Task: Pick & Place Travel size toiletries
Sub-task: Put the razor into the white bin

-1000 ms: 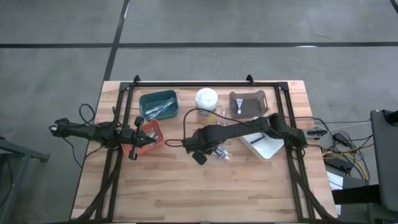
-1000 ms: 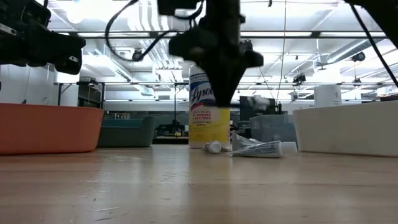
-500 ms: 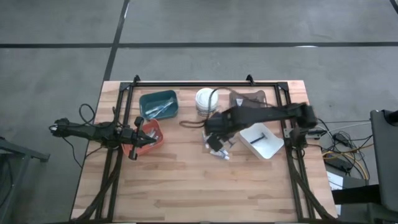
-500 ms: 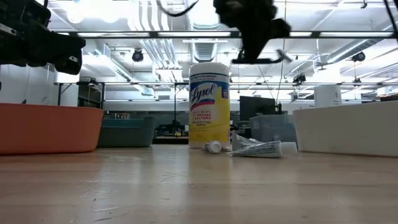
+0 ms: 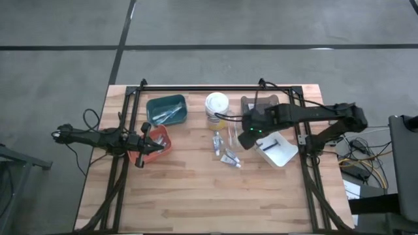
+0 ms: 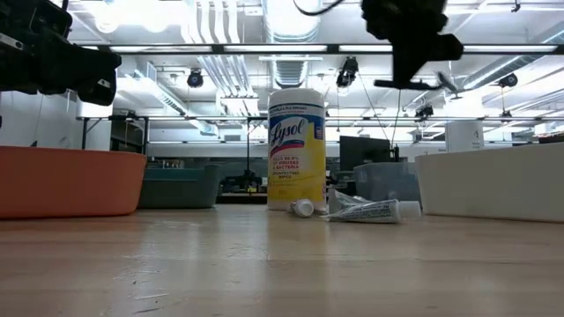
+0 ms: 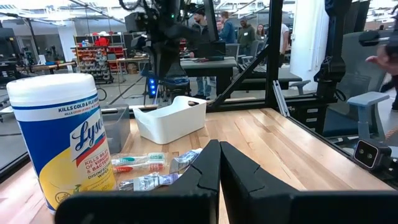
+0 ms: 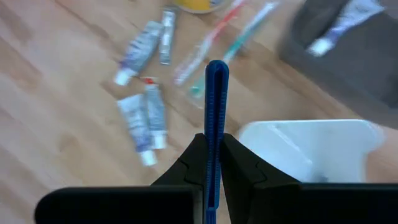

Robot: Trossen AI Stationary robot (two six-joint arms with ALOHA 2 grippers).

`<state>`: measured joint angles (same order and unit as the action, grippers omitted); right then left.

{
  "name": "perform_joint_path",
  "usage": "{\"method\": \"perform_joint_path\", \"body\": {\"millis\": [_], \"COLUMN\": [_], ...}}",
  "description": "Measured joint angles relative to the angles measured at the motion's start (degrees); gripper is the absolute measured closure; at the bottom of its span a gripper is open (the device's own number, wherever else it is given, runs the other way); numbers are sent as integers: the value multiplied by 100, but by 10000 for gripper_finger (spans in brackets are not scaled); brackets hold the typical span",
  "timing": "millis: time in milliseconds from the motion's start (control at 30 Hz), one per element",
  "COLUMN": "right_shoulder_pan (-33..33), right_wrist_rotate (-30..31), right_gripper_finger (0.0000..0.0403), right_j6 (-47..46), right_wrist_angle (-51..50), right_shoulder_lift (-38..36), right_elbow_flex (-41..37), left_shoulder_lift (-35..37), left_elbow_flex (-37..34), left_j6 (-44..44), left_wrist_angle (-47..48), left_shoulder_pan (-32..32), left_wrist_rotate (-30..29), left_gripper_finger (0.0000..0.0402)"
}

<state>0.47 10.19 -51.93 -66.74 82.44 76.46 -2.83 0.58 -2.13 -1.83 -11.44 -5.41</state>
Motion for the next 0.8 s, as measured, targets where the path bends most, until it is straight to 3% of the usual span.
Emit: {"method": "perform_joint_path", "body": {"millis": [467,800], "right_shoulder_pan": [-237,-236], "right_wrist_rotate": [201,198], "right_gripper_finger": [384,377], "right_j6": [124,-403], "right_wrist_angle": [-16,8], "right_shoulder_lift": [-1047,-1301], "right_elbow_flex": [-1495,-2418], "left_shoulder_lift": [0,0], "left_elbow_flex": [-1,-2], "left_j6": [0,-103], "left_wrist_angle": [0,3], "left_shoulder_pan": [0,0], "left_wrist_rotate": [0,1], "left_gripper_finger": [394,394]}}
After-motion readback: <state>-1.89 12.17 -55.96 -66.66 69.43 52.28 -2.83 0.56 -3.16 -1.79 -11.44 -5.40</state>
